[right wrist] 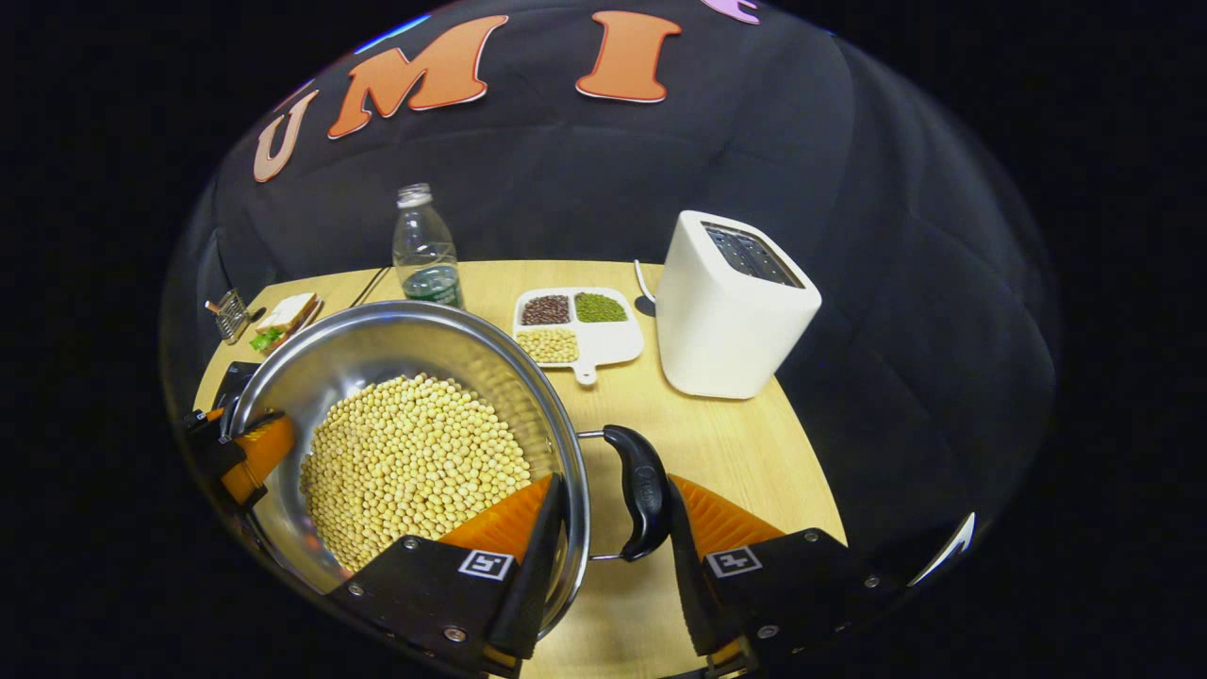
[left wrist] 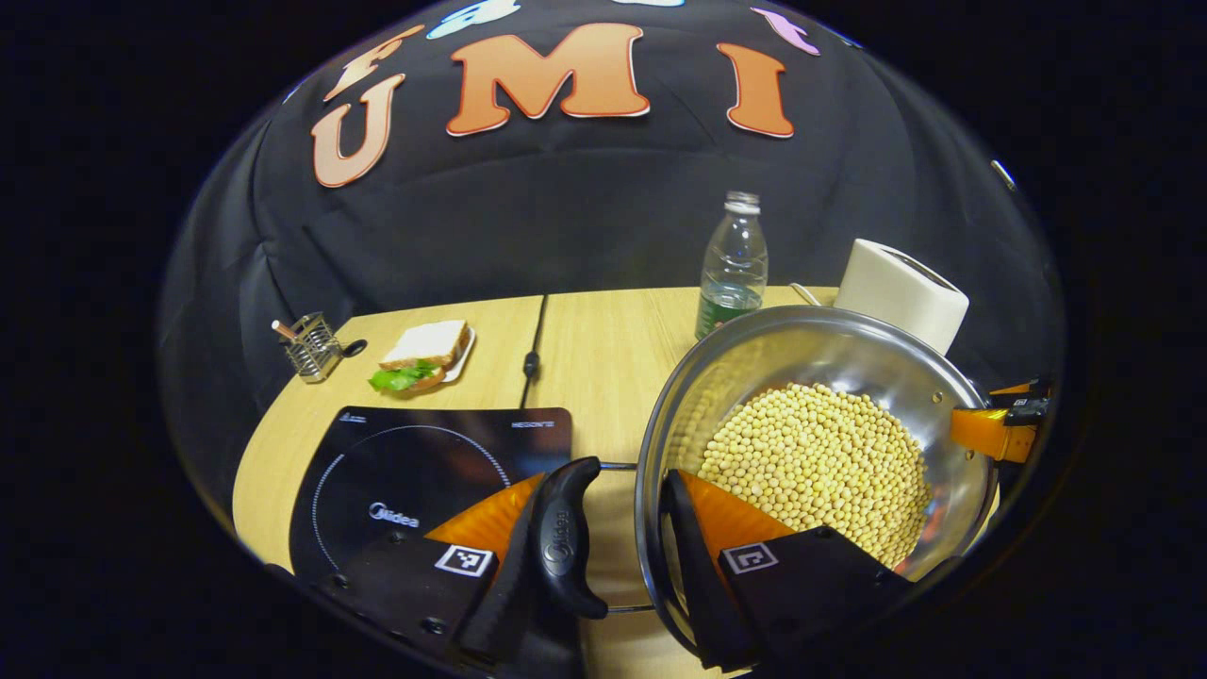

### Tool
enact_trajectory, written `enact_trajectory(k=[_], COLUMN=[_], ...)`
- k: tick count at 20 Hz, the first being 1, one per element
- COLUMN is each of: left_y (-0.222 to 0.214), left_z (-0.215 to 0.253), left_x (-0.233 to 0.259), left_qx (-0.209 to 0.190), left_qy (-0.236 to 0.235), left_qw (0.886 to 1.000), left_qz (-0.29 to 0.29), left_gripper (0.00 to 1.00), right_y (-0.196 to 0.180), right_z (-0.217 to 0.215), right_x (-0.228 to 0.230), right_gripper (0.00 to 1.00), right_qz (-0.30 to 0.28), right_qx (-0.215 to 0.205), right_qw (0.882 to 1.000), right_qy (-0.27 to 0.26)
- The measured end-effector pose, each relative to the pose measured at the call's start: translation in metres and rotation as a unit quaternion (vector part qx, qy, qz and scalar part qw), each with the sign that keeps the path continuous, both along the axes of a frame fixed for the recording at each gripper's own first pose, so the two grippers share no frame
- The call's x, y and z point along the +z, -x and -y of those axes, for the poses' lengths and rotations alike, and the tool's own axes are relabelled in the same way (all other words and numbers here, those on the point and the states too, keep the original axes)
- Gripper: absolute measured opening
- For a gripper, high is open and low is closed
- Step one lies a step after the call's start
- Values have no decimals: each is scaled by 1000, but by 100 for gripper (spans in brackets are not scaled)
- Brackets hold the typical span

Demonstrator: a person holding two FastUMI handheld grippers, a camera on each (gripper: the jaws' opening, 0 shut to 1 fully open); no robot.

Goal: First push the handle of the pot to place it horizontally, then grasp the pot with both hands and set it on the induction cooktop.

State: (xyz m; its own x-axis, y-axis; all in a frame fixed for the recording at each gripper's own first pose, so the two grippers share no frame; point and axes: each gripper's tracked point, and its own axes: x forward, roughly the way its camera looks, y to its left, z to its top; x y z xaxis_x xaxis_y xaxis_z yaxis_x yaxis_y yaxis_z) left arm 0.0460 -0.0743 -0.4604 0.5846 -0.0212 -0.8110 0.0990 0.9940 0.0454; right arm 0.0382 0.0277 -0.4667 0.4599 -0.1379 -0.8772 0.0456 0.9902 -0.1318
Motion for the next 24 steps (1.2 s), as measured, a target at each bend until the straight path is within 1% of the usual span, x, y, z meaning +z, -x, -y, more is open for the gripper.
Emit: enact_trajectory(k=[2, 3, 6, 7, 13, 14, 15, 16, 18, 19, 20, 21, 24], left_y=[1, 3, 5, 8, 17, 20, 21, 24, 27, 28, 30, 31, 34], left_z=[-19, -29, -59, -68, -123, -133, -142, -151, -171, -180, -189, -198, -226], left_x=[9, 12, 18, 20, 37, 39, 40, 40, 43, 45, 47, 49, 53], left_qx=[8, 14, 31, 38, 69, 75, 80, 84, 93, 97, 103, 108, 120], left_qy=[-6, -9, -15, -17, -24, -26, -29, -32, -37, -38, -39, -40, -45], left_qw=[1000, 1000, 999, 999, 997, 997, 996, 996, 995, 994, 994, 993, 991], left_qz=[7, 8, 9, 8, 17, 19, 21, 22, 22, 24, 24, 24, 29], left_gripper=[74, 71, 71, 74, 74, 71, 74, 71, 71, 74, 74, 71, 71], right_y=[0, 0, -1, -1, -5, -5, -5, -5, -6, -7, -7, -7, -10], right_z=[-18, -28, -56, -65, -117, -126, -135, -145, -163, -174, -183, -193, -220], right_x=[3, 4, 2, 2, 10, 9, 8, 7, 6, 6, 5, 6, 10], right_gripper=[60, 60, 60, 60, 60, 60, 60, 60, 60, 60, 60, 60, 60], right_qz=[1, 0, -2, -4, 4, 3, 1, -1, -3, -3, -3, -3, 2], right_qx=[8, 13, 27, 32, 59, 62, 64, 66, 72, 77, 81, 84, 100], right_qw=[1000, 1000, 999, 999, 998, 998, 997, 997, 997, 996, 996, 995, 994], right_qy=[-6, -9, -17, -19, -27, -29, -32, -35, -41, -43, -44, -44, -43])
